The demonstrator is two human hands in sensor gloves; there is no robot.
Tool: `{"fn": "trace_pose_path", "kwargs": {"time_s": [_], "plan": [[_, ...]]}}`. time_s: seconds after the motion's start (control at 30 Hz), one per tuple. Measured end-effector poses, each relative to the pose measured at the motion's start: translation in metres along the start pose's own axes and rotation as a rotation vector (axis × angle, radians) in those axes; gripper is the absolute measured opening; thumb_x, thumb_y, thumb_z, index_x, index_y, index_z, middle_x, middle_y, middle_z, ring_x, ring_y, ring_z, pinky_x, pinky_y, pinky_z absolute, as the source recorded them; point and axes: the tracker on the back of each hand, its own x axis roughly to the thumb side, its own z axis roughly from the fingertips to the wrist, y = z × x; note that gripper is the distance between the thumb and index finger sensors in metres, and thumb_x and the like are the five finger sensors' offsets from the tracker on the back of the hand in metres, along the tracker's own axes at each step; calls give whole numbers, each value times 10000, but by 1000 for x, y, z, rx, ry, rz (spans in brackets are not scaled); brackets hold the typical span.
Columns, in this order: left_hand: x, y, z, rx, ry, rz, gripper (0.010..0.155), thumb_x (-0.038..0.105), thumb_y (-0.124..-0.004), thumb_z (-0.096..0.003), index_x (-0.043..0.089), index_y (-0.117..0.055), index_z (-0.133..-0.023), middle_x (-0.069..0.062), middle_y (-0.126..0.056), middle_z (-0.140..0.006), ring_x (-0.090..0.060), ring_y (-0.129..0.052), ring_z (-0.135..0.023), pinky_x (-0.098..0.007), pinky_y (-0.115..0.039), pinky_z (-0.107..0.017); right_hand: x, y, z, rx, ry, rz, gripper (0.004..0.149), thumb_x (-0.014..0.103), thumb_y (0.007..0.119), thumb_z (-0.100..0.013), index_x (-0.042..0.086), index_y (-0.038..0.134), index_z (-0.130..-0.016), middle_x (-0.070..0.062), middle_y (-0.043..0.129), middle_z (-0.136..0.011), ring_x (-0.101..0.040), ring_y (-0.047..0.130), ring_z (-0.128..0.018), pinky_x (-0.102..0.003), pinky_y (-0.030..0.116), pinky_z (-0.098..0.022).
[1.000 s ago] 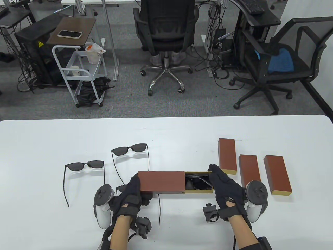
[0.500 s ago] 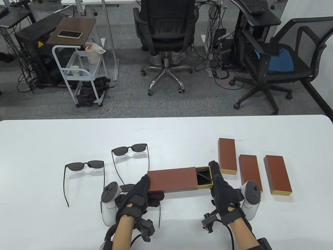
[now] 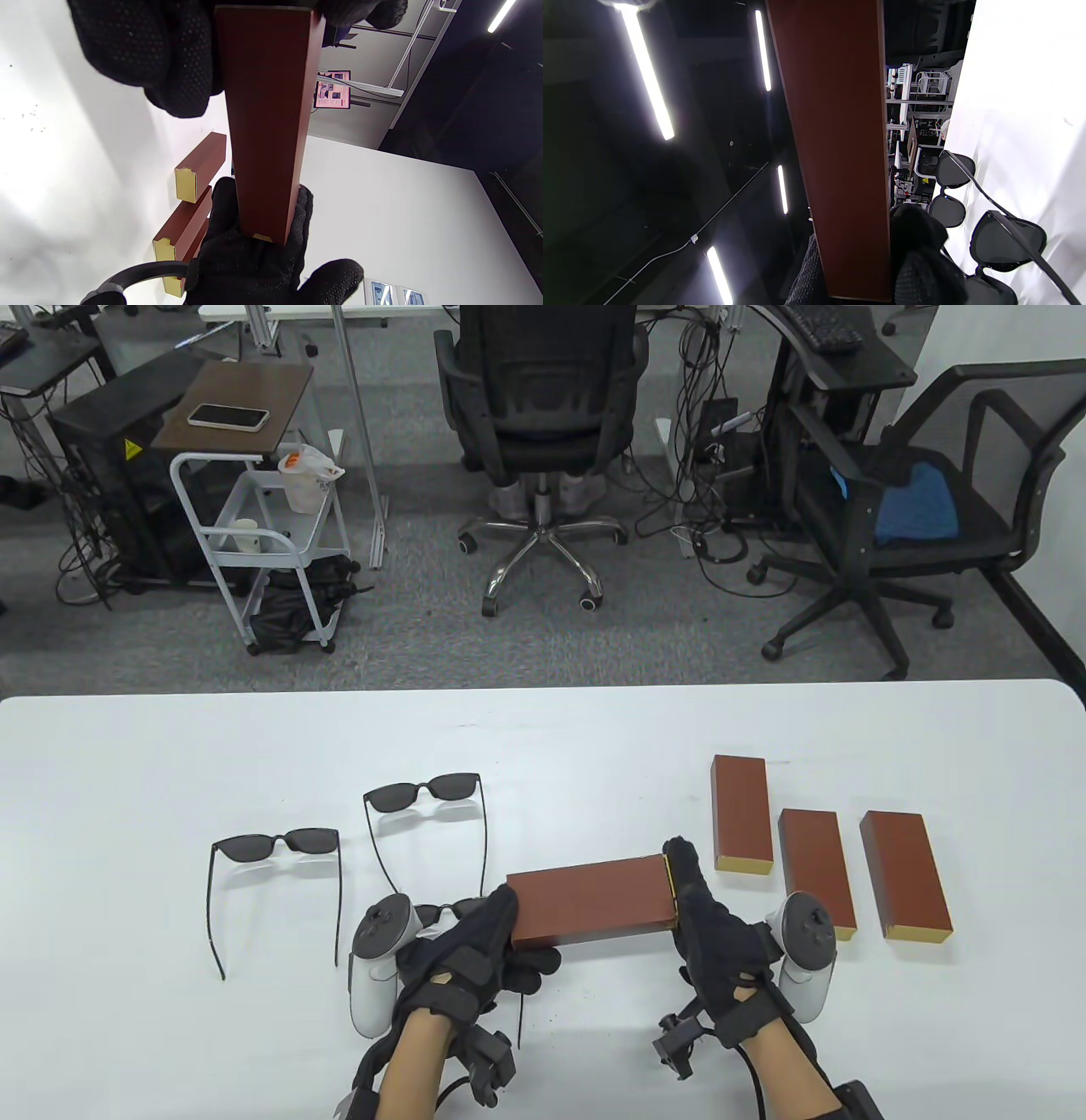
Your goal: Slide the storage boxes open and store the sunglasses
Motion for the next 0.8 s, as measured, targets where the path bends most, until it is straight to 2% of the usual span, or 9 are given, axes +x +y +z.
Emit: {"fn": "trace_pose_path", "kwargs": {"time_s": [0.2, 0.33, 0.4, 0.5, 0.6, 0.67, 0.8], "plan": [[1, -2, -1, -21, 3, -5, 771, 505, -578, -628, 28, -256, -1140, -229, -714, -1024, -368, -900, -793, -533, -780, -555, -1, 1, 1, 8, 4, 30, 847, 713, 569, -406, 186, 294, -1010, -122, 200, -1081, -397, 273, -975, -530, 424, -700], [0, 2, -1, -3, 10, -77, 787, 508, -587, -625, 37, -227, -1142, -211, -700, -1026, -352, -886, -798, -530, -772, -559, 0, 4, 0, 32, 1, 52, 829, 714, 565, -410, 205, 313, -1014, -108, 212, -1088, -387, 269, -979, -538, 418, -703], [0, 5, -1, -11, 0, -47, 777, 511, -577, -629, 58, -221, -1150, -188, -699, -1021, -330, -880, -786, -524, -763, -564, 1, 4, 0, 34, 0, 51, 810, 692, 600, -421, 204, 345, -1015, -113, 243, -1092, -396, 283, -979, -542, 427, -702], [2, 9, 1, 34, -31, -41, 758, 524, -570, -627, 101, -255, -1172, -175, -713, -1001, -311, -879, -749, -514, -759, -555, 6, 3, 0, 23, -40, 116, 804, 640, 716, -421, 217, 382, -1016, -135, 308, -1099, -424, 348, -981, -550, 474, -700], [2, 12, 2, 69, -27, -68, 754, 531, -595, -621, 104, -313, -1174, -180, -745, -970, -308, -896, -711, -516, -769, -533, 13, 6, 0, 61, -95, 282, 801, 580, 820, -388, 308, 406, -1017, -167, 324, -1098, -463, 408, -980, -574, 509, -695], [1, 14, 2, 78, -26, -51, 757, 542, -609, -620, 107, -332, -1174, -177, -754, -958, -304, -898, -698, -514, -769, -526, 20, 11, 1, 113, -138, 465, 802, 551, 871, -361, 311, 462, -1008, -156, 369, -1101, -468, 458, -977, -573, 534, -696], [1, 19, 5, 149, -35, -78, 742, 566, -626, -611, 126, -413, -1169, -164, -783, -935, -294, -914, -671, -510, -777, -513, 25, 19, 1, 142, -186, 680, 805, 461, 947, -316, 259, 542, -981, -148, 508, -1056, -437, 605, -933, -548, 616, -673]]}}
